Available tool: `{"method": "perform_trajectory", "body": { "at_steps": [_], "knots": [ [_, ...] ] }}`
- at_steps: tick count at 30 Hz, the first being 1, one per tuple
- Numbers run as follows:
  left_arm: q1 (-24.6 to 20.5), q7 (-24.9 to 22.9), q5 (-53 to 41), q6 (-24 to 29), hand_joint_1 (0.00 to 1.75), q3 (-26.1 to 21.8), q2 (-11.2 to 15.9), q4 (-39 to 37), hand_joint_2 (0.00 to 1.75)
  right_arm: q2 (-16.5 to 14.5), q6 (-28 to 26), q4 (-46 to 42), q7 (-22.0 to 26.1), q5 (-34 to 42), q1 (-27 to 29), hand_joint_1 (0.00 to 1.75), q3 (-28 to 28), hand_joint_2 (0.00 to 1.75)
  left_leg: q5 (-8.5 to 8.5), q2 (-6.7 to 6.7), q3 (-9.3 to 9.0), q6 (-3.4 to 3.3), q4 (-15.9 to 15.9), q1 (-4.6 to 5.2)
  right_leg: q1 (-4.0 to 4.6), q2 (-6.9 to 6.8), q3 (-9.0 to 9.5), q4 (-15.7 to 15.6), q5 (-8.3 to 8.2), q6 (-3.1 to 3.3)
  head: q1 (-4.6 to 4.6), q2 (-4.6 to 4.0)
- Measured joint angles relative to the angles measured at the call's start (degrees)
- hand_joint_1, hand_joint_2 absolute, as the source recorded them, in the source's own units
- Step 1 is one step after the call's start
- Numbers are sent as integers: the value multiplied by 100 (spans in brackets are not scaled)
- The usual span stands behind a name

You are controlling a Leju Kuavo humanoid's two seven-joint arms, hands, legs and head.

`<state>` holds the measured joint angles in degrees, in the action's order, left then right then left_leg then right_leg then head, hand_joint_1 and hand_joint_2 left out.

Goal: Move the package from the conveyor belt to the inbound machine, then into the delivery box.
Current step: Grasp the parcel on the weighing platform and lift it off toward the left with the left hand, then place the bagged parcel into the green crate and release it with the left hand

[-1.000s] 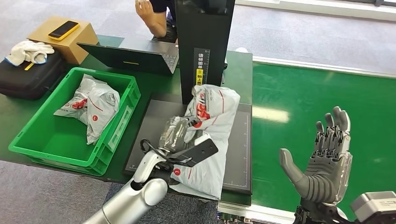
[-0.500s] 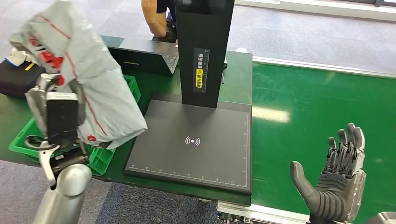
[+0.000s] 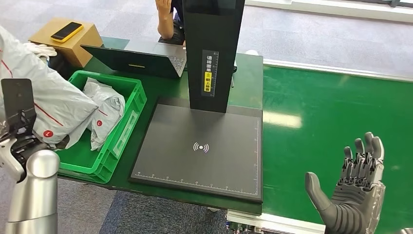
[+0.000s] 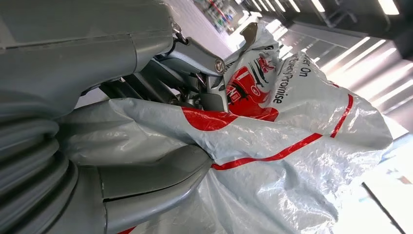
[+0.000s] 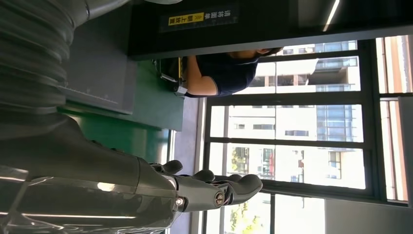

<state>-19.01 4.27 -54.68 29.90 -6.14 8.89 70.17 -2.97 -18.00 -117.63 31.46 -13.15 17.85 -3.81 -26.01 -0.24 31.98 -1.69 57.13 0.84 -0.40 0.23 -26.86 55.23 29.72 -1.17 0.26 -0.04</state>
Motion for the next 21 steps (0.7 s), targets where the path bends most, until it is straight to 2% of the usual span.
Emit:
{"method": "perform_trajectory", "body": {
  "at_steps": [8, 15, 16, 19, 20, 21],
  "knots": [
    [-1038, -362, -959, 107, 175, -116, 145, -2061, 175, 3, 48, 112, -54, 81, -210, 0, -88, 175, 3, -1, 1, 3, 1, 0, -1, -1, 0, 2, -1, 0, -2, 0],
    [-1958, -821, -1699, -4, 175, 208, 111, -3448, 175, 24, -28, 181, -113, 95, -361, 0, -148, 175, 4, -2, 4, 2, 2, 1, -3, 1, 1, 1, -4, 1, -1, 0],
    [-2048, -867, -1754, -26, 156, 258, 97, -3582, 175, 28, -39, 188, -122, 97, -374, 0, -150, 175, 4, -1, 4, 2, 2, 1, -3, 1, 1, 0, -4, 1, 0, 1],
    [-2238, -956, -1881, -107, 27, 390, 46, -3906, 175, 55, -48, 211, -132, 104, -405, 0, -157, 175, 4, -1, 5, 2, 3, 2, -3, 0, -1, 0, -4, 0, 0, 2],
    [-2277, -985, -1928, -171, 2, 432, 26, -3993, 175, 67, -55, 218, -133, 106, -408, 0, -158, 175, 4, -1, 5, 2, 3, 2, -4, 0, -1, 0, -4, 0, 0, 1],
    [-2306, -1020, -1977, -252, 1, 473, 4, -4072, 175, 80, -63, 222, -133, 110, -408, 0, -159, 175, 4, -1, 5, 2, 3, 3, -3, 0, -1, 0, -4, 0, 0, 1]
  ]
}}
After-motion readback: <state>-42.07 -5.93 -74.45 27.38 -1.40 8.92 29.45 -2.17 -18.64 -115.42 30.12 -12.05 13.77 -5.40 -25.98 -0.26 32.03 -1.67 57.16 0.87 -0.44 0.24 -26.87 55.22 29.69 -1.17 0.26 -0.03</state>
